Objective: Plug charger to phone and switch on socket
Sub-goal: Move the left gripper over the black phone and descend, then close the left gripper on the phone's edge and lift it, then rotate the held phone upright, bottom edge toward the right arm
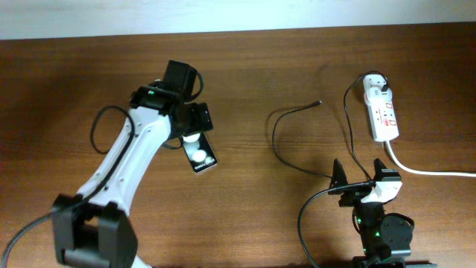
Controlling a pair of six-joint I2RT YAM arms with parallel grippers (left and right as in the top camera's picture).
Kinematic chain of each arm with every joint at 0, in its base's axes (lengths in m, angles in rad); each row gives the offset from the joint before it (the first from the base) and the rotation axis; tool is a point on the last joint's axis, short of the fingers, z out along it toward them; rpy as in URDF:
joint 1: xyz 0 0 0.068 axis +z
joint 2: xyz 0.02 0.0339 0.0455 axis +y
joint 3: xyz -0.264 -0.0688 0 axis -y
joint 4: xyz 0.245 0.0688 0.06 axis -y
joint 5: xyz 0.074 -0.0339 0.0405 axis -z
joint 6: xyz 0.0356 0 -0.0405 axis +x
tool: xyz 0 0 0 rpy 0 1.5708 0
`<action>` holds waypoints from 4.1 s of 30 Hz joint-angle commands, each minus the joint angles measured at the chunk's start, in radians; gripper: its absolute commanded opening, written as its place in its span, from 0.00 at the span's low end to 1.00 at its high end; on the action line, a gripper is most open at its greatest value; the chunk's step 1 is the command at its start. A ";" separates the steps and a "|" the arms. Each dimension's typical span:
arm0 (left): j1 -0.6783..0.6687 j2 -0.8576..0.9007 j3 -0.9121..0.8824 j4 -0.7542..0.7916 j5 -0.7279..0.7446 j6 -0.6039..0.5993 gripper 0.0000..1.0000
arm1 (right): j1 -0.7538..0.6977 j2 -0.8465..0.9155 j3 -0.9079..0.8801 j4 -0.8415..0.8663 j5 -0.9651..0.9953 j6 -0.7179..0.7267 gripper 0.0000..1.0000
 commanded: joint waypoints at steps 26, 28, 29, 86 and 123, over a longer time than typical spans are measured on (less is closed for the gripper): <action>0.007 0.324 0.006 0.121 0.001 -0.174 0.99 | 0.007 -0.006 -0.005 -0.005 0.001 0.001 0.99; 0.007 0.324 0.004 0.120 -0.025 -0.174 0.99 | 0.007 -0.006 -0.005 -0.005 0.001 0.001 0.99; 0.007 0.324 0.002 0.121 -0.025 -0.174 0.99 | 0.007 -0.006 -0.005 -0.005 0.001 0.001 0.99; 0.006 -0.202 -0.022 -0.152 0.333 -0.091 0.62 | 0.007 -0.006 -0.005 -0.005 0.001 0.000 0.99; 0.006 -0.202 -0.022 -0.177 0.523 -0.091 0.61 | 0.007 -0.006 -0.005 -0.005 0.001 0.001 0.99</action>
